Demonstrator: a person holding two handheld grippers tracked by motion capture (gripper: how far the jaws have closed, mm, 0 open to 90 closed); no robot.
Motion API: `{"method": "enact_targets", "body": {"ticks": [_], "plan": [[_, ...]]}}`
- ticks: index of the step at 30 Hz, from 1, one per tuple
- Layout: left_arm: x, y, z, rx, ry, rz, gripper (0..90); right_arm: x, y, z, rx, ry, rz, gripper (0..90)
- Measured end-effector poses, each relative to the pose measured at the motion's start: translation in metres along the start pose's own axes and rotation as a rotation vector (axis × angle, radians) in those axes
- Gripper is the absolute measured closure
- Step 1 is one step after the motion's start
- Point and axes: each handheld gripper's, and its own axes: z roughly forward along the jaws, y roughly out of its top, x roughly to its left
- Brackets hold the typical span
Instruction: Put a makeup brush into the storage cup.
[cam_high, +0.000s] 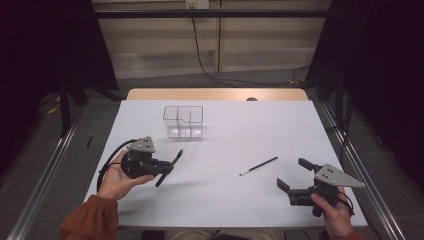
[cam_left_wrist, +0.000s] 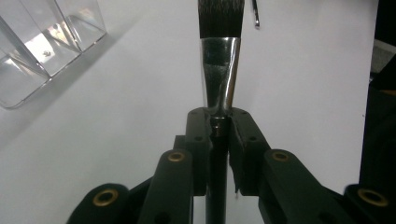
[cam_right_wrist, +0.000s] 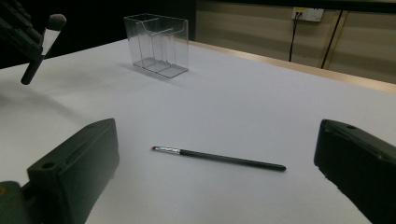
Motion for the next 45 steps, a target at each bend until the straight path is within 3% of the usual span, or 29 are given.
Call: {"method": "enact_targets", "body": {"ticks": [3,12,15,22,34,45], "plan": [[-0.002,0.0,-0.003,-0.036,0.03,-0.004,79.1,0.0,0.0,0.0,0.0,0.0,0.0,0.0],[-0.004,-0.002,-0.007,-0.116,0.047,-0.045,79.0,0.0,0.0,0.0,-0.006,-0.002,0.002,0.0],[-0.005,-0.005,-0.01,-0.171,0.059,-0.071,79.1,0.0,0.0,0.0,-0.008,0.0,0.004,0.0],[-0.007,-0.009,-0.016,-0.233,0.079,-0.086,79.1,0.0,0.0,0.0,-0.016,-0.002,0.011,0.0],[-0.004,-0.007,-0.026,-0.373,0.173,-0.106,79.1,0.0,0.0,0.0,-0.015,-0.001,0.009,0.0],[-0.004,-0.001,-0.028,-0.427,0.215,-0.105,79.0,0.0,0.0,0.001,-0.023,0.001,0.014,0.0]]}}
